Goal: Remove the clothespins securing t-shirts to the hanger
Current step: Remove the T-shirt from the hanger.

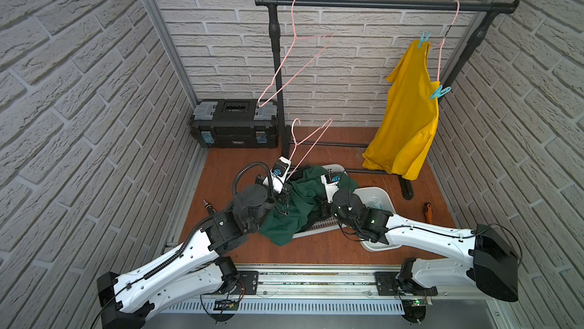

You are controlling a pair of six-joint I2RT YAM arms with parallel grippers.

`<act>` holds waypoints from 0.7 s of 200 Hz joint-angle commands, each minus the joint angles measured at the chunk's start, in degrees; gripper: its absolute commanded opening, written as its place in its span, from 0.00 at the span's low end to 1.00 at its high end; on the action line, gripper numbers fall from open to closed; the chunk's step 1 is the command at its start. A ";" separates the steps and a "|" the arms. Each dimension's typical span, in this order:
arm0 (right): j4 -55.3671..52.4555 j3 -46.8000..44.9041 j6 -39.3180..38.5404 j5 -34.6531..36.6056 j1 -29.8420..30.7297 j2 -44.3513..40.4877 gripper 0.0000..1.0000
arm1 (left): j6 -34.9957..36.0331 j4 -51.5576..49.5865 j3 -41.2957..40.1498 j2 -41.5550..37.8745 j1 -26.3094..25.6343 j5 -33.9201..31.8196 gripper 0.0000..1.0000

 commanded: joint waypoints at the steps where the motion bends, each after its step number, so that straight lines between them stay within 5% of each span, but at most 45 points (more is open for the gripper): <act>1: 2.95 -1.87 3.04 -1.44 -1.94 0.16 0.02 | -0.04 6.62 2.67 1.58 0.34 0.97 0.00; 14: 2.81 -2.32 2.70 -2.32 -2.66 0.04 0.06 | 0.02 8.05 3.11 3.08 0.33 1.42 0.00; 25: 2.80 -2.56 1.95 -2.79 -2.94 -0.12 0.22 | 0.16 9.38 3.44 4.50 0.44 1.61 0.00; 54: 3.06 -2.91 -1.00 -4.05 -3.42 -1.15 0.43 | 0.32 12.37 5.24 8.82 0.52 1.52 0.00; 140: 5.92 -4.93 -5.10 -14.63 -5.23 -3.18 0.60 | -0.19 21.44 9.41 19.41 1.41 0.34 0.00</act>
